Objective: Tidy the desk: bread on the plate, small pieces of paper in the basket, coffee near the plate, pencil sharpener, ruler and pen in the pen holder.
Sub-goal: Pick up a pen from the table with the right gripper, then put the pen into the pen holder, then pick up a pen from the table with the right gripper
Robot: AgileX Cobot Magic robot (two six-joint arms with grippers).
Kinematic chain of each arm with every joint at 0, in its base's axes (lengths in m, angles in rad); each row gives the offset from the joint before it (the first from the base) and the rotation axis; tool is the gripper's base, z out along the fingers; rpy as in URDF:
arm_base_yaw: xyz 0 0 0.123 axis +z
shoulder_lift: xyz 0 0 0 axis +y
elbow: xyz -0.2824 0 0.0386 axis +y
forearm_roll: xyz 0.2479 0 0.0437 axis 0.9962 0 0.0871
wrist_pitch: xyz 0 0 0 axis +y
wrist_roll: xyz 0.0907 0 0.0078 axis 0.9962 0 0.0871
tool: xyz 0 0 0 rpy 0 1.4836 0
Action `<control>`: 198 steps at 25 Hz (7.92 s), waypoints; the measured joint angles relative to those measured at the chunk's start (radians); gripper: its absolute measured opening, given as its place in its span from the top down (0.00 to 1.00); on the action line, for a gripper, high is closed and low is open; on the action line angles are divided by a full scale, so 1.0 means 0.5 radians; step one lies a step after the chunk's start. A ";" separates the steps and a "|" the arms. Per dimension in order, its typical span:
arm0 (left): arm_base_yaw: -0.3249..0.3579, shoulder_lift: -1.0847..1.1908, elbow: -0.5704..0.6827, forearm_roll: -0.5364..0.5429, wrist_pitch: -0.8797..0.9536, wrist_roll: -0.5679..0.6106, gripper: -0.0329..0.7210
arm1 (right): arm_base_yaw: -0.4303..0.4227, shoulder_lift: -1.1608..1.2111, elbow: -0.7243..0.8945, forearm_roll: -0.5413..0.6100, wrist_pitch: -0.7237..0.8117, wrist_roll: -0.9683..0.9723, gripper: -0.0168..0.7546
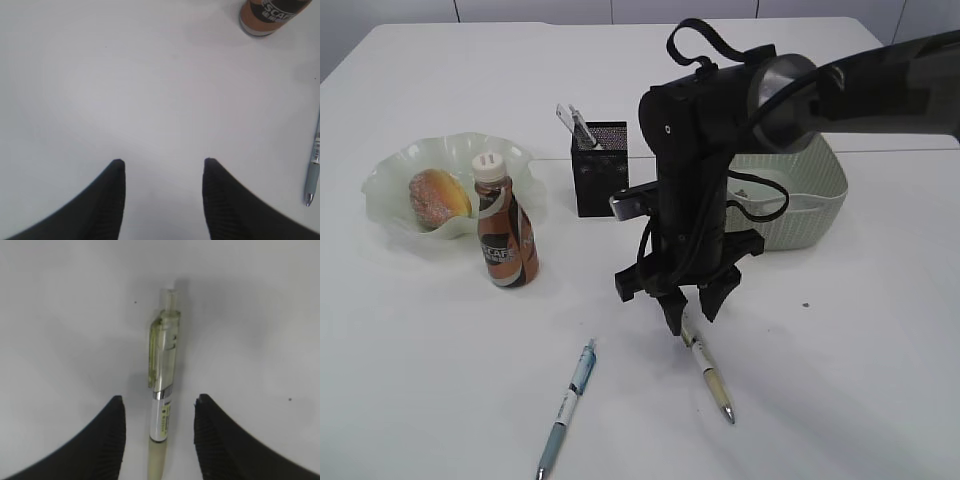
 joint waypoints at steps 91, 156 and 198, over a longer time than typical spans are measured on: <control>0.000 0.000 0.000 -0.003 -0.024 0.000 0.47 | -0.383 -0.243 -0.324 0.498 -1.609 -0.245 0.86; 0.000 0.000 0.000 -0.041 -0.039 0.000 0.47 | -0.340 0.216 -0.327 0.555 -2.635 -0.064 0.64; 0.000 0.000 0.000 -0.041 0.018 0.000 0.47 | 0.298 -0.555 -0.337 0.251 0.085 0.341 0.61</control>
